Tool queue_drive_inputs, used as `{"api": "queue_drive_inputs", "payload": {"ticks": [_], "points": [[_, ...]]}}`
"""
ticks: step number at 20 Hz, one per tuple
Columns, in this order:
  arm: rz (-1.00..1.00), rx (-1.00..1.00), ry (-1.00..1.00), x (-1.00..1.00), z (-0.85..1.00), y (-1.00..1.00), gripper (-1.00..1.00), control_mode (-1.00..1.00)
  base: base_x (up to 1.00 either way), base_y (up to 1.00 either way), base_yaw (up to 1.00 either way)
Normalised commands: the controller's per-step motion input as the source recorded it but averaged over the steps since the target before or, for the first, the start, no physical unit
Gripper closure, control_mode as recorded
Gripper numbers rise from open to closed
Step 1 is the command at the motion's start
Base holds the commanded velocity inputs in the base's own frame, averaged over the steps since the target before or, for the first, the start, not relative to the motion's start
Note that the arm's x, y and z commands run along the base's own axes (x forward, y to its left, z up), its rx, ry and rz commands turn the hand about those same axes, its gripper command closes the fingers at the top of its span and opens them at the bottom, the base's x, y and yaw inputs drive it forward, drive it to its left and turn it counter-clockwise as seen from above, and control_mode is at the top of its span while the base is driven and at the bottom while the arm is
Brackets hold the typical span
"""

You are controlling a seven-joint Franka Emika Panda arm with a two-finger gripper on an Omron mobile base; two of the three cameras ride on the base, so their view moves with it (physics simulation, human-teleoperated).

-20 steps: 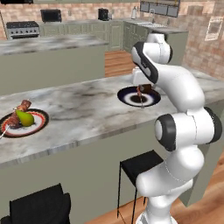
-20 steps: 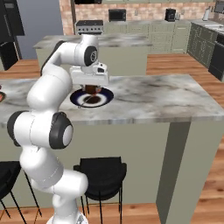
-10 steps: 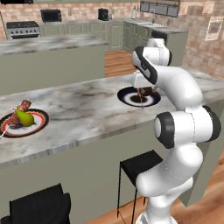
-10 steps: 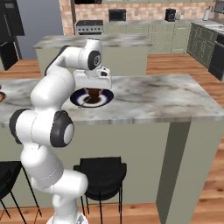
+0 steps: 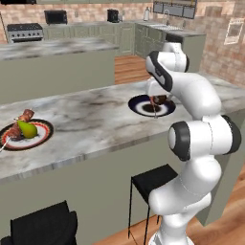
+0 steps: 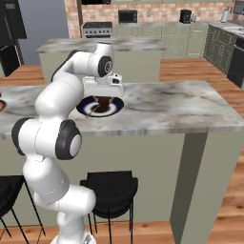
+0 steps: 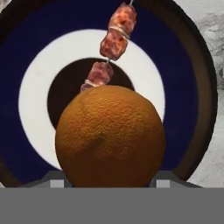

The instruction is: Pick up the pear and orange from the fridge and place one fruit on each plate on the dining counter.

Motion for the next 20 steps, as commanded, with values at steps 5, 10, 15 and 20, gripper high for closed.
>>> {"api": "queue_drive_inputs", "payload": {"ticks": [5,10,15,20], "points": [[0.0,-0.01,0.0,0.0,-0.28,0.0,-1.0,-1.0,0.0,0.0,0.0],[0.0,0.0,-0.02,-0.01,-0.16,0.0,-1.0,-1.0,0.0,0.0,0.0],[0.01,0.0,-0.05,0.0,-0.06,0.0,-1.0,-1.0,0.0,0.0,0.0],[0.01,0.0,-0.09,-0.01,0.0,0.03,-1.0,-1.0,0.0,0.0,0.0]]}}
